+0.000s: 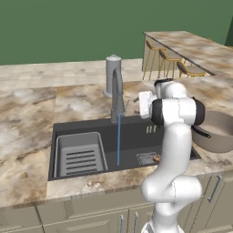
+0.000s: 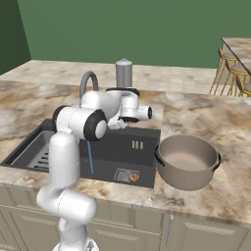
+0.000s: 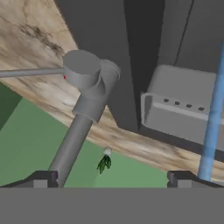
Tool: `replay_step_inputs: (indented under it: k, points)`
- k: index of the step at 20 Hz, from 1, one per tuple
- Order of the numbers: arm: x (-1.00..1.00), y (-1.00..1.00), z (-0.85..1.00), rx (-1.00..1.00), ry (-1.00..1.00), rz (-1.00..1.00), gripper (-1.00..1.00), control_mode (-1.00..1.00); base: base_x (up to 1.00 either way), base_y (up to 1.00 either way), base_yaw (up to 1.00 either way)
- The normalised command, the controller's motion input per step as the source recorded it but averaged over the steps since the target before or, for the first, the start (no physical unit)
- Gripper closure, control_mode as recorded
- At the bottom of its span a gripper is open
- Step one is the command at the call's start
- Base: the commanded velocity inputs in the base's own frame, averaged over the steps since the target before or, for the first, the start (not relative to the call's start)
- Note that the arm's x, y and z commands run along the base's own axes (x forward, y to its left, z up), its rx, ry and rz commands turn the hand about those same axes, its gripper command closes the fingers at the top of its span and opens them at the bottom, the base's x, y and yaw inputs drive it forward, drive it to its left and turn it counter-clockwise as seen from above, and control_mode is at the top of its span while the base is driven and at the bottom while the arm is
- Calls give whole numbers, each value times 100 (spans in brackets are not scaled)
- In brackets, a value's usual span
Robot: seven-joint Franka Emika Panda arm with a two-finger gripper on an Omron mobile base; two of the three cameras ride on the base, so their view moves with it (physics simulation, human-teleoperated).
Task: Dump the mushroom from the pot into the sink. Then turn on the water and wash the mushroom. Then turn off the water and put the mushroom back in the pot.
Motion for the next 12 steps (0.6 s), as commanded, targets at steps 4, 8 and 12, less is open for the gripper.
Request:
replay_step_inputs:
  k: [4,8,12]
  points:
    - [0,-3,-18,-6,54,0,-100,-100,0,0,0]
    - [0,-43,1,9,47,0,-100,-100,0,0,0]
    - [0,-75,0,20,32,0,-100,-100,0,0,0]
